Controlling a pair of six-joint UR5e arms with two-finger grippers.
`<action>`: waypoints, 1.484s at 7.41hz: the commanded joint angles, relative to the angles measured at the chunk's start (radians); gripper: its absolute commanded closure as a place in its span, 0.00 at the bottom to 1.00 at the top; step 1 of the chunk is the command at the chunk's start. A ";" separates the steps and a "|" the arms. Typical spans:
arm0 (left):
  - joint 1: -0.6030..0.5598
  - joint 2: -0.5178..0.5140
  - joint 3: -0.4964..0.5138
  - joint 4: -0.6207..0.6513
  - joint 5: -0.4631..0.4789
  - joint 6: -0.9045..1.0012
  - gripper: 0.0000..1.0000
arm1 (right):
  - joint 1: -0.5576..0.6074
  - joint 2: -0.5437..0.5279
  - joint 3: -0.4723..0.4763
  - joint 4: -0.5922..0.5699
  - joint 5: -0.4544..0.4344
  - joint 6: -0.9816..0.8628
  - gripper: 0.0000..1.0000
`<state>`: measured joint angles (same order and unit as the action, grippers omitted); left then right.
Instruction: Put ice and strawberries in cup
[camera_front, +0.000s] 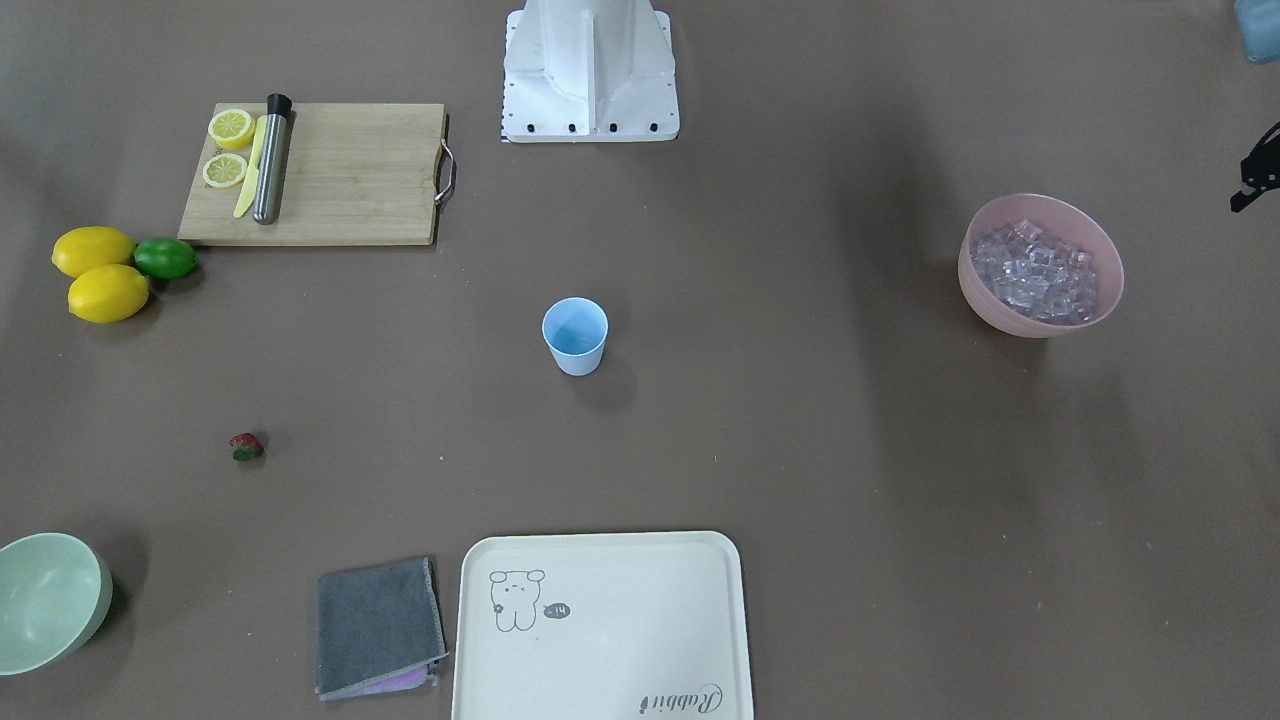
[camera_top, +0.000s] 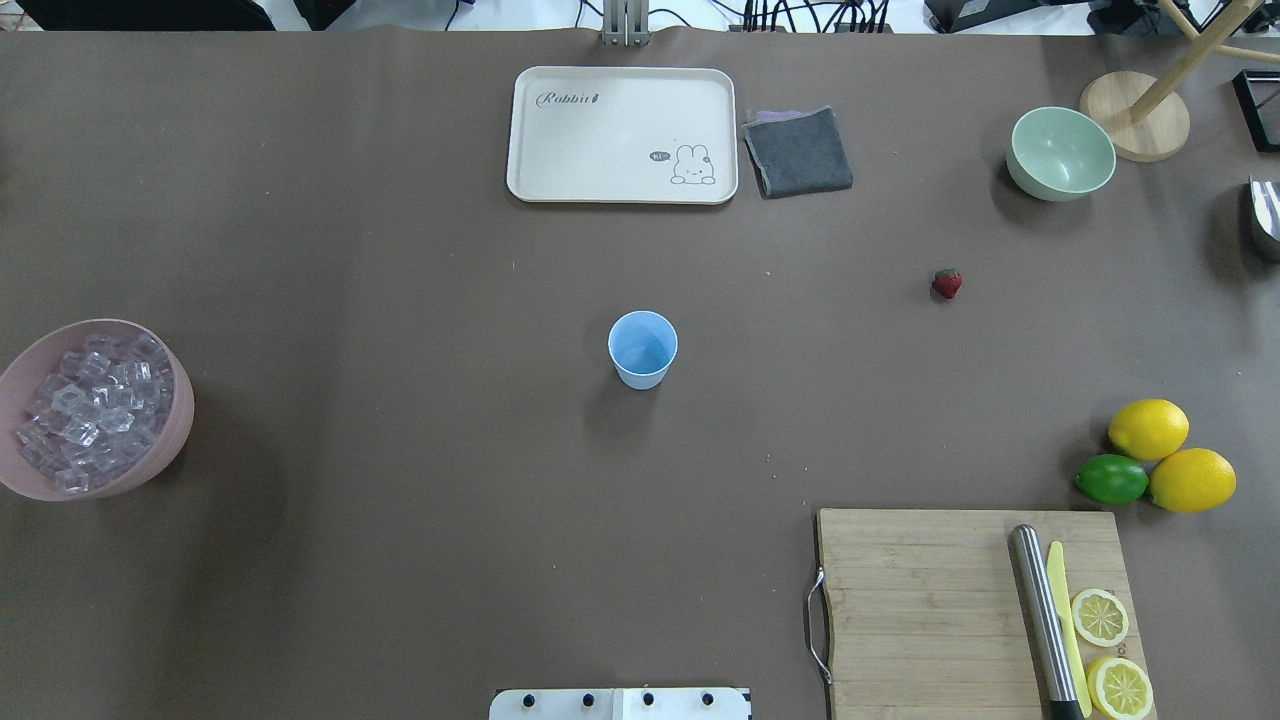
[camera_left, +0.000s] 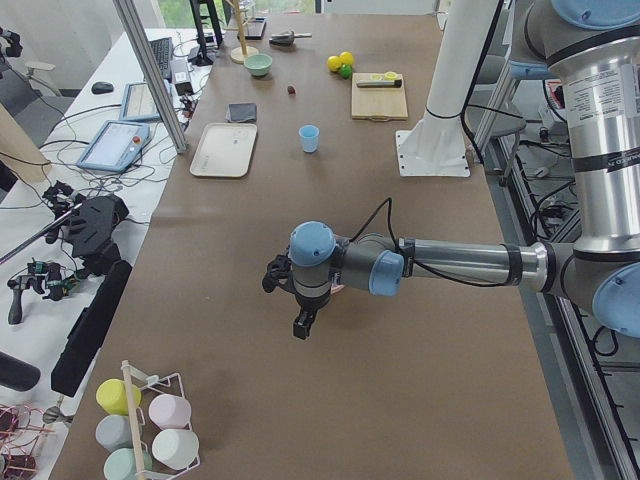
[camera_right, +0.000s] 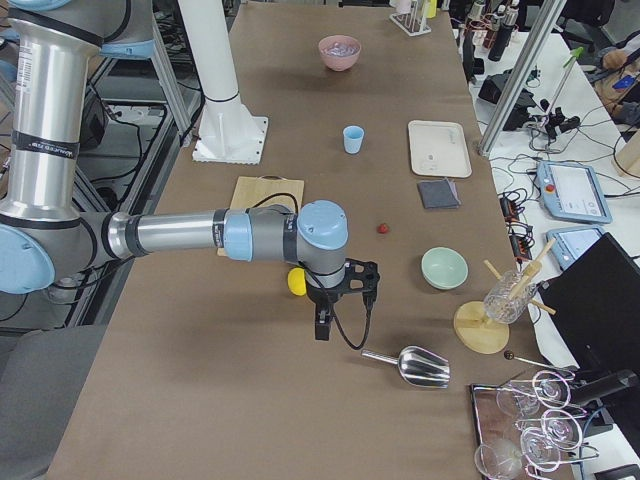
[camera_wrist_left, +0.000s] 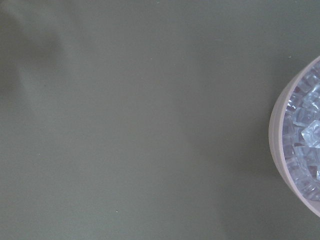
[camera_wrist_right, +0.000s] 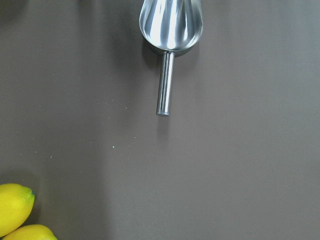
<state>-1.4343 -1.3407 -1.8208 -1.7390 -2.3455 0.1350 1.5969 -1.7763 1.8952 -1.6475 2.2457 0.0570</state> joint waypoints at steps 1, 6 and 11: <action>0.000 0.000 0.000 0.000 0.000 0.000 0.00 | 0.000 -0.006 0.001 -0.002 -0.006 0.000 0.00; -0.003 -0.003 -0.009 0.001 -0.055 0.000 0.00 | 0.000 0.034 0.057 0.003 -0.004 0.017 0.00; -0.017 -0.011 -0.009 -0.176 -0.098 -0.008 0.00 | 0.000 0.064 0.059 0.003 0.011 0.007 0.00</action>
<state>-1.4484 -1.3434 -1.8239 -1.8383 -2.4313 0.1307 1.5971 -1.7156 1.9436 -1.6446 2.2564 0.0670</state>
